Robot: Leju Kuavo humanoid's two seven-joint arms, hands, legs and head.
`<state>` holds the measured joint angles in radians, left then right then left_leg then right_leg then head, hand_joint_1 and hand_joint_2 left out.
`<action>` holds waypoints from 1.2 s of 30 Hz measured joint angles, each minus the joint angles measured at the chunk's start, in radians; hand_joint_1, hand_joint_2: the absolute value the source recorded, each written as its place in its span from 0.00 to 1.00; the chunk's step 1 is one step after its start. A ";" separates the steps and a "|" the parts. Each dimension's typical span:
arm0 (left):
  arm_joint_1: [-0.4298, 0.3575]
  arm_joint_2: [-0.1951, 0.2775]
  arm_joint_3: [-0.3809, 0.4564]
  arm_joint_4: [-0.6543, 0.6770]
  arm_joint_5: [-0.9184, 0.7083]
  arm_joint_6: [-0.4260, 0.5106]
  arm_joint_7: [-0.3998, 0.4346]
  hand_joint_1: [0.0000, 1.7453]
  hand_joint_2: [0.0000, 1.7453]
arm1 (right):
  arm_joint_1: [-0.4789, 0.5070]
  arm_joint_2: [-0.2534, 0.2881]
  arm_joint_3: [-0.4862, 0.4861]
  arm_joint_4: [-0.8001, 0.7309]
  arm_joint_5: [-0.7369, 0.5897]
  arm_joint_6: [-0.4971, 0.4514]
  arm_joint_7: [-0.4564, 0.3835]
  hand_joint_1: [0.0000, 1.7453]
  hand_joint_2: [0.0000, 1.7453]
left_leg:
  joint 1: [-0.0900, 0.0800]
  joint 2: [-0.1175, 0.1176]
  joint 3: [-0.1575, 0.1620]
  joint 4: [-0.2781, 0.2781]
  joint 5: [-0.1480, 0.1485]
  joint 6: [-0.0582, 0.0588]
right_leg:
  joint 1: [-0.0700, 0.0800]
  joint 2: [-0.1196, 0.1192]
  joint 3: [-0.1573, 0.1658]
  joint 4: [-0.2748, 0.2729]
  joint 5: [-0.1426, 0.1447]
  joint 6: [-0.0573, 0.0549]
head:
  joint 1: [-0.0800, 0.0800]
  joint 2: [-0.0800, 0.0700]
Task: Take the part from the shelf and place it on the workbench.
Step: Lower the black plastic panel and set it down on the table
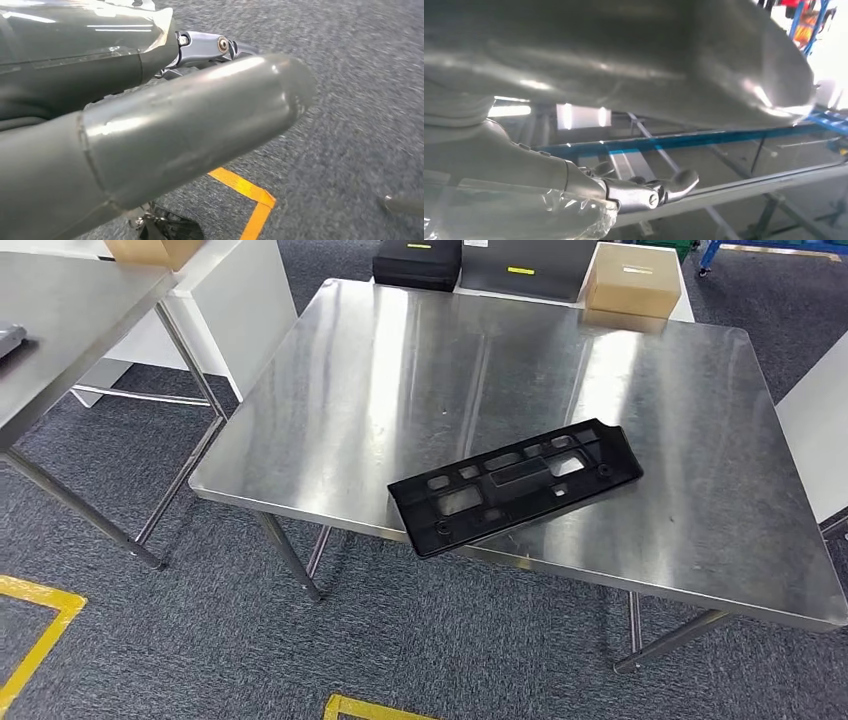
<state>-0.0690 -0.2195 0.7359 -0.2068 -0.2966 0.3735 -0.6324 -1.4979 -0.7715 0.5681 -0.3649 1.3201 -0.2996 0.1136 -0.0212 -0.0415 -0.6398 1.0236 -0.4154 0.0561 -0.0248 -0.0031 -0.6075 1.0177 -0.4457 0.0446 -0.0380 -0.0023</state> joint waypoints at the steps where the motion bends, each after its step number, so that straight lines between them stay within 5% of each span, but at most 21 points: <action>1: 0.000 -0.005 0.004 0.000 0.006 0.003 0.006 0.00 0.00 | 0.028 -0.040 -0.009 -0.034 -0.049 -0.007 -0.012 0.00 0.00 | 0.001 -0.003 0.001 0.000 0.000 0.001 | 0.001 -0.003 0.002 -0.001 -0.002 0.002 | 0.000 0.000; 4: -0.003 -0.023 0.023 0.001 0.025 0.016 0.020 0.00 0.00 | 0.314 -0.227 -0.076 -0.224 -0.350 -0.100 0.016 0.00 0.00 | 0.012 -0.018 0.008 0.002 -0.006 0.002 | 0.014 -0.016 0.020 -0.012 -0.007 0.007 | -0.006 0.000; 7: -0.004 -0.041 0.043 0.003 0.041 0.027 0.024 0.00 0.00 | 0.932 -0.375 -0.281 -0.473 -0.623 -0.263 0.064 0.00 0.00 | 0.026 -0.039 0.012 0.000 -0.018 0.000 | 0.034 -0.037 0.055 -0.026 -0.015 0.007 | 0.004 0.000; 9: -0.004 -0.045 0.056 0.004 0.053 0.033 0.022 0.00 0.00 | 1.292 -0.300 -0.517 -0.683 -0.570 -0.232 -0.007 0.00 0.00 | 0.029 -0.037 0.018 -0.001 -0.031 -0.006 | 0.040 -0.032 0.067 -0.031 -0.021 0.000 | 0.013 0.000; 13: -0.013 -0.051 0.074 0.005 0.062 0.044 0.011 0.00 0.00 | 1.659 0.122 -1.001 -1.004 -0.074 -0.227 -0.256 0.00 0.00 | 0.032 -0.036 0.044 -0.001 -0.041 -0.003 | 0.036 -0.031 0.073 -0.036 -0.035 -0.004 | 0.015 0.000; 17: -0.001 -0.049 0.091 0.005 0.065 0.055 0.002 0.00 0.00 | 1.752 0.511 -1.237 -1.061 0.148 -0.340 -0.364 0.00 0.00 | 0.032 -0.032 0.050 -0.003 -0.042 -0.009 | 0.034 -0.029 0.082 -0.034 -0.039 -0.007 | 0.015 0.000; 21: -0.003 -0.043 0.095 0.005 0.057 0.056 0.000 0.00 0.00 | 1.757 0.688 -1.296 -0.987 0.170 -0.366 -0.388 0.00 0.00 | 0.031 -0.011 0.055 -0.006 -0.047 -0.014 | 0.032 -0.007 0.081 -0.034 -0.039 -0.007 | 0.015 0.000; 30: -0.005 -0.037 0.096 0.005 0.044 0.053 0.001 0.00 0.00 | 1.732 0.793 -1.359 -0.890 0.140 -0.366 -0.408 0.00 0.00 | 0.028 -0.002 0.058 -0.007 -0.052 -0.016 | 0.029 0.000 0.071 -0.034 -0.041 -0.009 | 0.016 0.000; 36: -0.005 -0.025 0.068 0.005 -0.049 0.009 0.039 0.00 0.00 | 1.573 0.811 -1.516 -0.523 0.059 -0.366 -0.425 0.00 0.00 | 0.025 0.002 0.061 -0.007 -0.051 -0.016 | 0.026 0.004 0.072 -0.034 -0.040 -0.008 | 0.016 0.000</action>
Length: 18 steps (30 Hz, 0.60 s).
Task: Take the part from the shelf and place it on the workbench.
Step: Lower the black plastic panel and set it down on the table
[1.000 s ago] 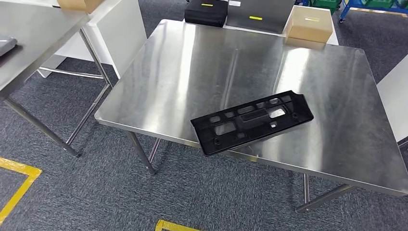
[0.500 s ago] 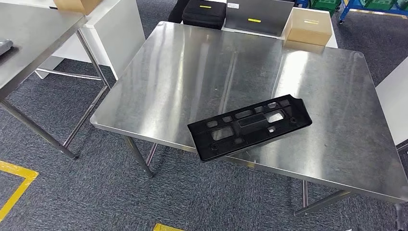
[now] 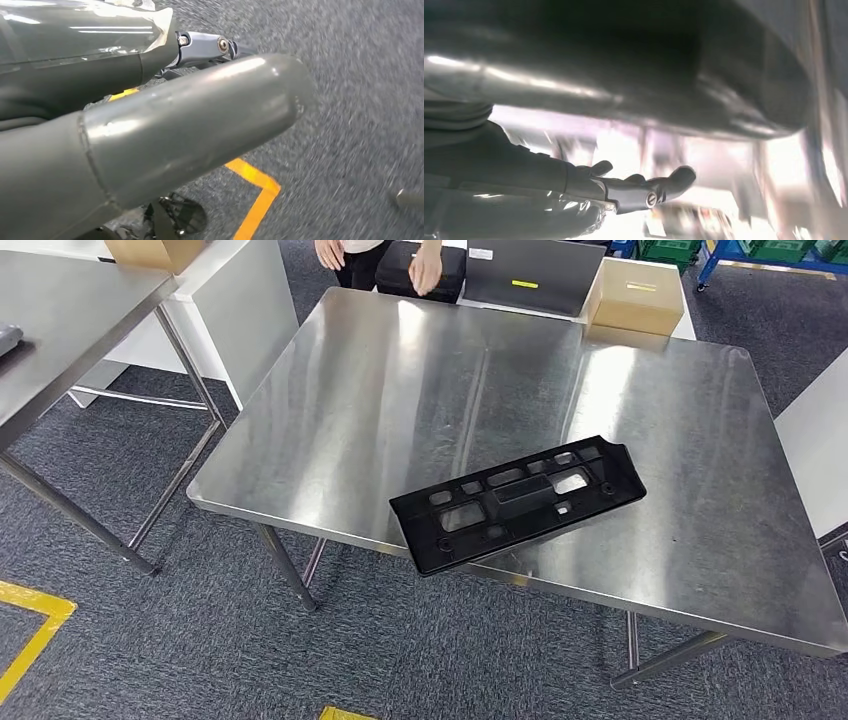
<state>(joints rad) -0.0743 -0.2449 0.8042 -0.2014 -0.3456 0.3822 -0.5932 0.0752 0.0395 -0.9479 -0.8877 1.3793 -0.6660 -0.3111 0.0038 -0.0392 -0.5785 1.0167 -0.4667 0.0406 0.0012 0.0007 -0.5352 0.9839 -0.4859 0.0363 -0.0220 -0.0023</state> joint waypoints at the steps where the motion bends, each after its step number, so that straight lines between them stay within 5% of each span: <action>1: 0.000 0.004 -0.009 0.000 -0.015 -0.006 0.013 0.00 0.00 | -0.024 -0.003 -0.034 0.082 0.001 0.003 0.015 0.00 0.00 | 0.000 0.000 0.000 0.000 0.000 0.000 | 0.000 0.000 0.000 0.000 0.000 0.000 | 0.000 0.000; 4: 0.002 0.018 -0.039 0.000 -0.062 -0.024 0.054 0.00 0.00 | -0.079 -0.012 -0.121 0.311 -0.045 0.086 0.063 0.00 0.00 | 0.000 0.000 0.000 0.000 0.000 0.000 | 0.000 0.000 0.003 0.000 0.000 0.000 | 0.000 0.000; 10: 0.007 0.052 -0.123 0.001 -0.177 -0.065 0.137 0.00 0.00 | -0.136 0.022 -0.247 0.560 -0.134 0.430 0.176 0.00 0.00 | 0.000 0.000 0.000 0.000 0.000 0.000 | 0.000 0.000 0.010 0.001 0.000 0.000 | 0.000 0.000; 18: 0.015 0.092 -0.195 0.001 -0.226 -0.114 0.177 0.00 0.00 | -0.170 0.080 -0.285 0.649 -0.115 0.504 0.226 0.00 0.00 | 0.000 0.000 0.002 -0.001 0.000 0.000 | 0.000 0.000 0.003 0.001 -0.002 -0.002 | 0.000 0.000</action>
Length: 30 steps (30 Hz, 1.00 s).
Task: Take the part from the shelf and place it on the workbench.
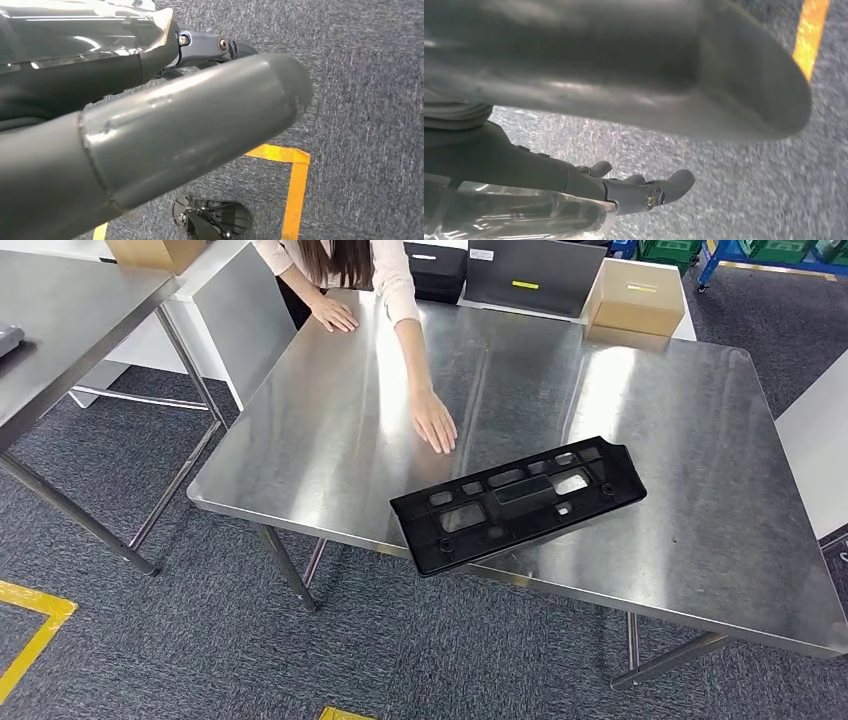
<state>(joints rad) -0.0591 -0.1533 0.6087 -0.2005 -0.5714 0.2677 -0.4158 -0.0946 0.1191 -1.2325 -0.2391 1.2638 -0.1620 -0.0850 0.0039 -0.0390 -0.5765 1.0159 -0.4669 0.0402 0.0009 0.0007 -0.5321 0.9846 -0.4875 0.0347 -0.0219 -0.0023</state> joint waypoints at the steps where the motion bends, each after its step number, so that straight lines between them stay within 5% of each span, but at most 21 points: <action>1: 0.001 0.004 -0.003 0.000 0.000 -0.007 0.000 0.00 0.00 | -0.001 0.002 0.000 0.003 0.004 -0.001 0.007 0.00 0.00 | 0.000 0.000 0.000 0.000 0.000 0.000 | 0.000 0.000 0.000 0.000 0.000 0.000 | 0.000 0.000; 18: 0.002 0.029 -0.025 0.000 -0.006 -0.036 -0.018 0.00 0.00 | -0.004 0.010 -0.007 0.023 0.002 -0.002 0.031 0.00 0.00 | -0.007 0.000 0.000 0.001 -0.001 0.002 | -0.009 0.000 0.009 -0.001 0.001 0.002 | 0.000 0.000; 25: 0.002 0.040 -0.027 0.000 -0.006 -0.036 -0.019 0.00 0.00 | -0.007 0.018 -0.008 0.024 0.005 -0.002 0.035 0.00 0.00 | -0.011 0.001 0.007 -0.010 0.005 0.022 | -0.016 0.000 0.008 -0.001 0.000 0.013 | -0.001 0.000; 27: 0.002 0.040 -0.027 0.000 -0.006 -0.035 -0.019 0.00 0.00 | -0.008 0.018 -0.008 0.024 0.005 -0.002 0.036 0.00 0.00 | -0.004 0.004 0.016 -0.024 0.017 0.033 | -0.013 -0.001 -0.012 0.050 -0.035 0.009 | 0.001 0.000; 30: 0.002 0.041 -0.027 0.000 -0.006 -0.035 -0.019 0.00 0.00 | -0.008 0.018 -0.009 0.025 0.005 -0.002 0.037 0.00 0.00 | -0.002 0.007 0.012 -0.027 0.022 0.036 | -0.014 -0.001 -0.091 0.235 -0.126 -0.006 | 0.002 0.000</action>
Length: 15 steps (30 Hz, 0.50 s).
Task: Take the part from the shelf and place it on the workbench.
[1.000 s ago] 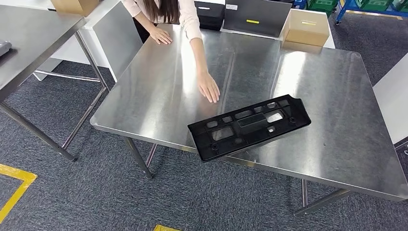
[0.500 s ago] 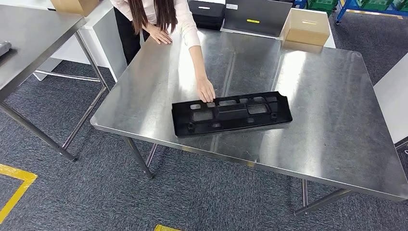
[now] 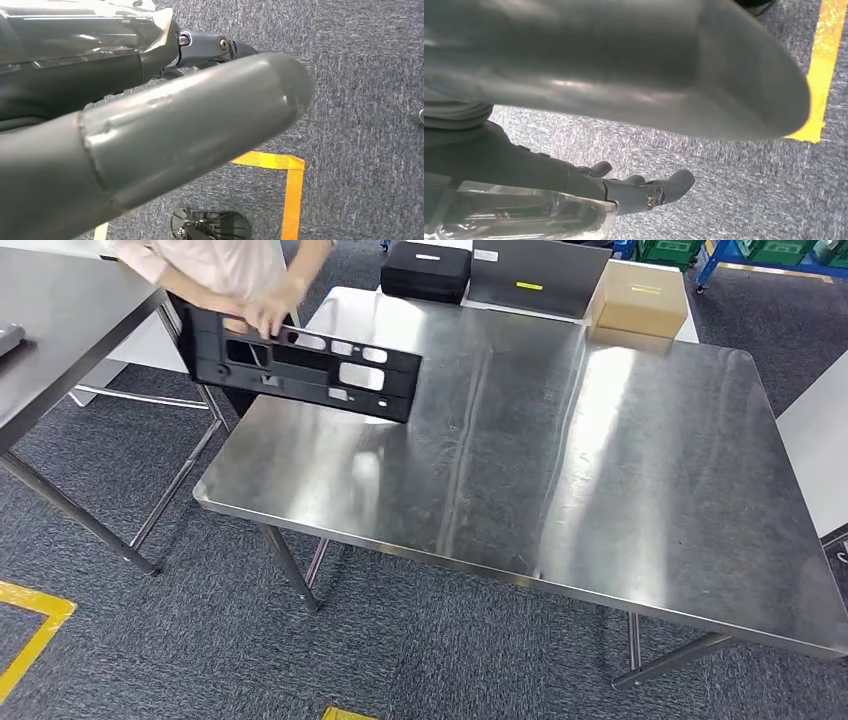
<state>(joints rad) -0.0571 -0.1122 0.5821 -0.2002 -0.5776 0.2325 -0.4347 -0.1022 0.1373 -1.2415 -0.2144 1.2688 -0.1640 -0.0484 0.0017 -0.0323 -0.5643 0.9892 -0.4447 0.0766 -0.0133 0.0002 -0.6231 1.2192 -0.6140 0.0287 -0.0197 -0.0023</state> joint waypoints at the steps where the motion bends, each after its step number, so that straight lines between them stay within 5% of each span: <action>1: 0.001 0.000 0.000 0.000 0.000 0.000 0.000 0.00 0.00 | 0.000 0.000 0.000 0.000 0.000 0.000 0.001 0.00 0.00 | 0.000 0.000 -0.003 0.000 0.001 -0.001 | 0.000 0.000 -0.014 0.037 -0.012 0.003 | 0.000 0.000; 3: 0.002 -0.001 0.000 0.000 0.000 0.000 0.000 0.00 0.00 | 0.000 0.000 0.000 0.000 0.000 -0.001 0.002 0.00 0.00 | 0.000 -0.001 -0.006 0.001 0.004 -0.006 | -0.002 0.000 0.018 -0.008 0.016 0.019 | 0.000 0.000; 6: 0.002 -0.002 0.000 0.001 0.000 0.000 0.000 0.00 0.00 | -0.002 -0.001 0.000 0.000 0.001 -0.001 0.004 0.00 0.00 | -0.001 -0.004 -0.009 0.005 0.009 -0.020 | -0.005 0.004 0.128 -0.200 0.089 0.031 | 0.000 0.000; 11: 0.003 -0.001 0.000 0.001 -0.001 0.000 -0.001 0.00 0.00 | -0.003 0.000 0.000 0.000 0.003 -0.002 0.008 0.00 0.00 | 0.001 -0.004 -0.028 0.031 -0.001 -0.049 | -0.005 0.005 0.120 -0.232 0.116 -0.007 | -0.006 0.000; 13: 0.003 -0.001 0.000 0.001 -0.001 0.001 -0.001 0.00 0.00 | -0.004 0.002 0.000 0.000 0.004 -0.002 0.008 0.00 0.00 | 0.006 0.007 -0.061 0.110 -0.071 -0.059 | -0.007 -0.002 0.109 -0.234 0.130 -0.030 | -0.009 0.000; 15: 0.003 -0.002 0.000 0.001 -0.002 0.002 -0.001 0.00 0.00 | -0.002 0.001 0.000 0.000 0.006 -0.002 0.008 0.00 0.00 | 0.010 0.015 -0.100 0.233 -0.150 -0.069 | -0.001 -0.009 0.094 -0.233 0.143 -0.042 | -0.012 0.000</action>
<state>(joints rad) -0.0538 -0.1141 0.5822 -0.1991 -0.5791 0.2342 -0.4361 -0.1041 0.1388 -1.2417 -0.2140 1.2746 -0.1663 -0.0399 0.0120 -0.0170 -0.6641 1.2221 -0.5947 0.0080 -0.0143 -0.0093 -0.5294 0.9862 -0.4715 -0.0132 -0.0319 -0.0023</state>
